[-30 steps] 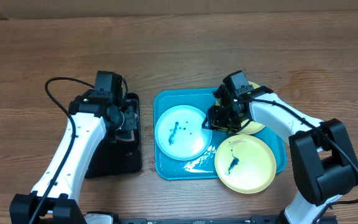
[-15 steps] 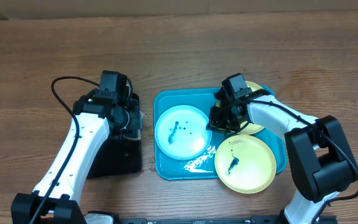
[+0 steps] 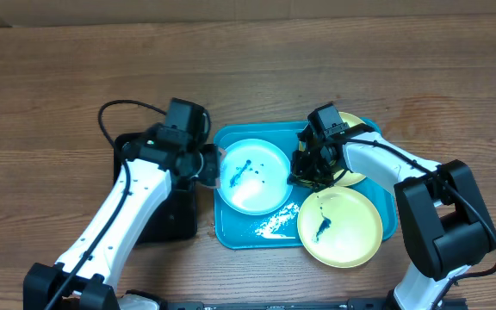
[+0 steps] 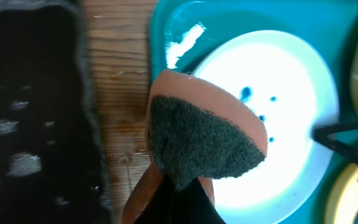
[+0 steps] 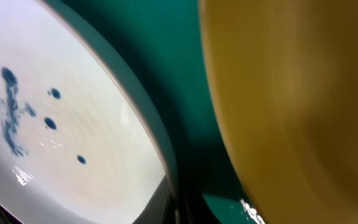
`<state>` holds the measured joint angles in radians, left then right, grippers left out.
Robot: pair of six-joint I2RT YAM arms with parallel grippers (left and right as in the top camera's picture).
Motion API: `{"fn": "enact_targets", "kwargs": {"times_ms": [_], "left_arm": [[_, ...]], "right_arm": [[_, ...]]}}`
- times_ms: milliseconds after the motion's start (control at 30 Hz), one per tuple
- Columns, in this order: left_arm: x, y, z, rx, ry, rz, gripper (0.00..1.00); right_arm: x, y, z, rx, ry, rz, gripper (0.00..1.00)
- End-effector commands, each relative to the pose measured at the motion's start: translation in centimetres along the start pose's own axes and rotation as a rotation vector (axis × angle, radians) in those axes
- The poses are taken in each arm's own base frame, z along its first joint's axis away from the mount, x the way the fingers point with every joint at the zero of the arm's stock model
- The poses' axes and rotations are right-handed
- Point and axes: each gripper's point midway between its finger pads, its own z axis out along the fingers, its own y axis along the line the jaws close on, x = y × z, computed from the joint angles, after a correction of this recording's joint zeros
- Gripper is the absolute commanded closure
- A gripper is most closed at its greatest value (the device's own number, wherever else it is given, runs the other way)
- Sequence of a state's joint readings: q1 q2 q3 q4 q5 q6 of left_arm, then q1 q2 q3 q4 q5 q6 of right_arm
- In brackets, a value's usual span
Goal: Clean dirty plates on tray and stack at the side
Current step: 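Move the left gripper's sponge from the black tray onto the white plate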
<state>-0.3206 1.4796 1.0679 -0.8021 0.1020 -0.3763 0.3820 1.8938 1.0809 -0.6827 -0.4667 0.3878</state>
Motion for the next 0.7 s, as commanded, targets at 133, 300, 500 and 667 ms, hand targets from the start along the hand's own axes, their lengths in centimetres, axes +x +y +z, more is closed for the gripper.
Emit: {"fn": "enact_targets", "kwargs": {"times_ms": [133, 300, 500, 667], "left_arm": [[1.3, -2.8, 2.0, 0.021, 0.063, 0.002, 0.96], [1.9, -4.0, 3.9, 0.027, 0.095, 0.007, 0.96], [2.6, -6.2, 6.4, 0.037, 0.128, 0.019, 0.96], [2.6, -6.6, 8.6, -0.019, 0.149, -0.018, 0.96]], "right_arm": [[-0.4, -3.0, -1.6, 0.249, 0.002, -0.044, 0.96], [-0.6, -2.9, -2.2, 0.272, 0.004, -0.07, 0.96], [-0.1, -2.5, -1.9, 0.271, 0.019, -0.087, 0.96], [0.6, -1.5, -1.3, 0.271, 0.035, -0.123, 0.96]]}}
